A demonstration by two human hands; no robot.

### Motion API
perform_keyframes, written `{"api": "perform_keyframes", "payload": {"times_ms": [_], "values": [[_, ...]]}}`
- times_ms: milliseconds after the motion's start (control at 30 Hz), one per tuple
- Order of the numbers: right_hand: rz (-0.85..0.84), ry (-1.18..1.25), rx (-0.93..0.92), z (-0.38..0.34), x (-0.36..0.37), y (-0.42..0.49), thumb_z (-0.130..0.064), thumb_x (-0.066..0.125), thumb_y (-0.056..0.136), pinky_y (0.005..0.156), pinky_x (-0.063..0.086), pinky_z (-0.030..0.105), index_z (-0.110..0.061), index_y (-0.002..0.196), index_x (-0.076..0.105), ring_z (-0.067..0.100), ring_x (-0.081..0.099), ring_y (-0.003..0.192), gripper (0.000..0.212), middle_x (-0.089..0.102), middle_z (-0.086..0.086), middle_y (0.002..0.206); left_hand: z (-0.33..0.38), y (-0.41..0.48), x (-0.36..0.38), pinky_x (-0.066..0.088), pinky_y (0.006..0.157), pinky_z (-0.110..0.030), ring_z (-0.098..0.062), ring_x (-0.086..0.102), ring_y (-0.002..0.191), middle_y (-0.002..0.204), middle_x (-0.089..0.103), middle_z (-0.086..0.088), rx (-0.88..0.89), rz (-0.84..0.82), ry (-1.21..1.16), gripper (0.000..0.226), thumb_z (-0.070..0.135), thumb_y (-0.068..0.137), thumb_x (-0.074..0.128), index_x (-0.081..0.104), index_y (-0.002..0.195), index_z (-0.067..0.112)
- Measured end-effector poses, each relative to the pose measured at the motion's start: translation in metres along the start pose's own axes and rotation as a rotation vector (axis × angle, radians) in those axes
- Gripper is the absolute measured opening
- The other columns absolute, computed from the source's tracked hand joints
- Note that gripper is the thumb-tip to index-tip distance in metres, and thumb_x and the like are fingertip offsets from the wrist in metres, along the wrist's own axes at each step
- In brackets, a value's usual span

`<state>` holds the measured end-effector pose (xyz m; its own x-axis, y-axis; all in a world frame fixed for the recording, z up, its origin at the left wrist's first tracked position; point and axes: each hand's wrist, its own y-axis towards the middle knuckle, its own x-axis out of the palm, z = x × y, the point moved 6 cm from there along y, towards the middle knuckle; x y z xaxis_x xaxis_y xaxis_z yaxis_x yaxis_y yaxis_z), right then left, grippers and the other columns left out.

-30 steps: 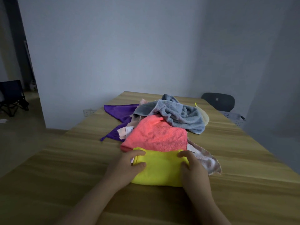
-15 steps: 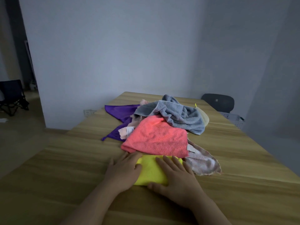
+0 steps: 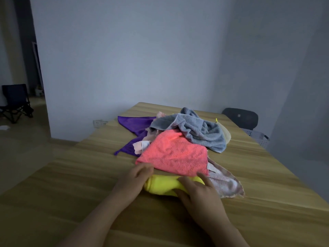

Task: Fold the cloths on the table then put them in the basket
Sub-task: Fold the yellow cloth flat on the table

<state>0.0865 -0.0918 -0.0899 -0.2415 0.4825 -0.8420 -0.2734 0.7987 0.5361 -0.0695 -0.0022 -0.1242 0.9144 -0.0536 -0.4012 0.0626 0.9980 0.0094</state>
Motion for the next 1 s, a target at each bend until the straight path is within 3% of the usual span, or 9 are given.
{"api": "perform_keyframes", "payload": {"times_ms": [100,233,300,400,500,600,733,900,1000], "values": [[0.074,0.425,0.352,0.026,-0.013,0.006,-0.035,0.056,0.091,0.06,0.038,0.025,-0.024,0.099,0.058,0.013,0.06,0.077,0.014,0.062,-0.006,0.076,0.004,0.013,-0.012,0.039,0.082,-0.029,-0.036,0.045,0.124,0.132,0.05,-0.023,-0.144,0.127,-0.456,0.038,0.018,0.101,0.035,0.048,0.129,-0.004],[0.025,1.117,0.819,0.052,-0.005,0.005,-0.022,0.059,0.09,0.064,0.045,0.028,-0.029,0.089,0.056,0.013,0.056,0.081,0.008,0.056,-0.008,0.091,0.001,0.008,-0.009,0.035,0.087,-0.032,-0.022,0.052,0.097,0.102,0.062,-0.006,-0.184,0.145,-0.605,0.032,0.033,0.1,0.032,0.057,0.112,0.018],[-0.132,1.007,0.855,0.055,0.006,-0.001,-0.015,0.06,0.089,0.068,0.043,0.028,-0.019,0.101,0.056,0.016,0.056,0.081,0.014,0.057,-0.004,0.09,0.003,0.006,-0.004,0.039,0.08,-0.03,-0.021,0.055,0.092,0.097,0.061,-0.005,-0.206,0.134,-0.571,0.027,0.03,0.1,0.034,0.057,0.107,0.019],[-0.232,0.428,0.747,0.059,0.01,-0.011,-0.021,0.055,0.09,0.074,0.036,0.027,-0.016,0.12,0.044,0.022,0.052,0.107,0.032,0.048,-0.001,0.104,0.002,-0.001,-0.004,0.044,0.087,-0.031,-0.02,0.059,0.1,0.111,0.063,-0.008,-0.063,0.156,-0.407,0.019,0.025,0.099,0.041,0.059,0.103,0.02],[-0.036,-0.065,0.434,0.033,-0.011,-0.005,-0.029,0.061,0.085,0.093,0.043,0.041,-0.03,0.128,0.048,0.026,0.042,0.13,0.046,0.041,-0.003,0.141,-0.001,-0.022,-0.002,0.041,0.069,-0.012,-0.001,0.056,0.084,0.096,0.064,0.006,0.159,0.144,-0.244,0.013,0.024,0.095,0.05,0.058,0.092,0.034],[-0.207,-0.072,0.105,-0.003,0.01,0.001,-0.046,0.051,0.09,0.113,0.019,0.048,-0.036,0.138,0.04,0.023,0.019,0.144,0.051,0.029,-0.008,0.153,-0.001,-0.021,0.002,0.04,0.066,-0.012,0.002,0.054,0.079,0.089,0.061,0.008,0.202,0.166,-0.153,0.017,0.019,0.095,0.051,0.057,0.089,0.033],[-0.51,0.044,0.183,0.002,0.046,-0.009,-0.067,0.029,0.087,0.115,-0.002,0.044,-0.047,0.145,0.012,0.01,-0.005,0.145,0.063,0.004,-0.02,0.156,-0.001,-0.02,0.005,0.039,0.066,-0.012,-0.004,0.057,0.083,0.088,0.062,0.009,0.197,0.141,-0.113,0.017,0.017,0.095,0.051,0.057,0.088,0.031],[-0.459,0.027,0.28,0.006,0.038,-0.017,-0.066,0.034,0.085,0.114,0.002,0.046,-0.048,0.144,0.012,0.011,-0.004,0.145,0.065,0.004,-0.021,0.156,0.003,-0.03,0.013,0.04,0.069,-0.013,0.007,0.053,0.083,0.089,0.06,0.017,0.239,0.052,0.186,0.014,0.03,0.094,0.051,0.055,0.088,0.04],[-0.142,0.072,0.262,0.005,0.009,-0.023,-0.057,0.043,0.087,0.112,0.018,0.039,-0.037,0.138,0.039,0.01,0.023,0.141,0.055,0.037,-0.014,0.146,0.007,-0.039,0.018,0.046,0.081,-0.021,0.002,0.056,0.092,0.096,0.061,0.02,0.341,0.049,0.329,0.015,0.03,0.094,0.05,0.059,0.103,0.036]]}}
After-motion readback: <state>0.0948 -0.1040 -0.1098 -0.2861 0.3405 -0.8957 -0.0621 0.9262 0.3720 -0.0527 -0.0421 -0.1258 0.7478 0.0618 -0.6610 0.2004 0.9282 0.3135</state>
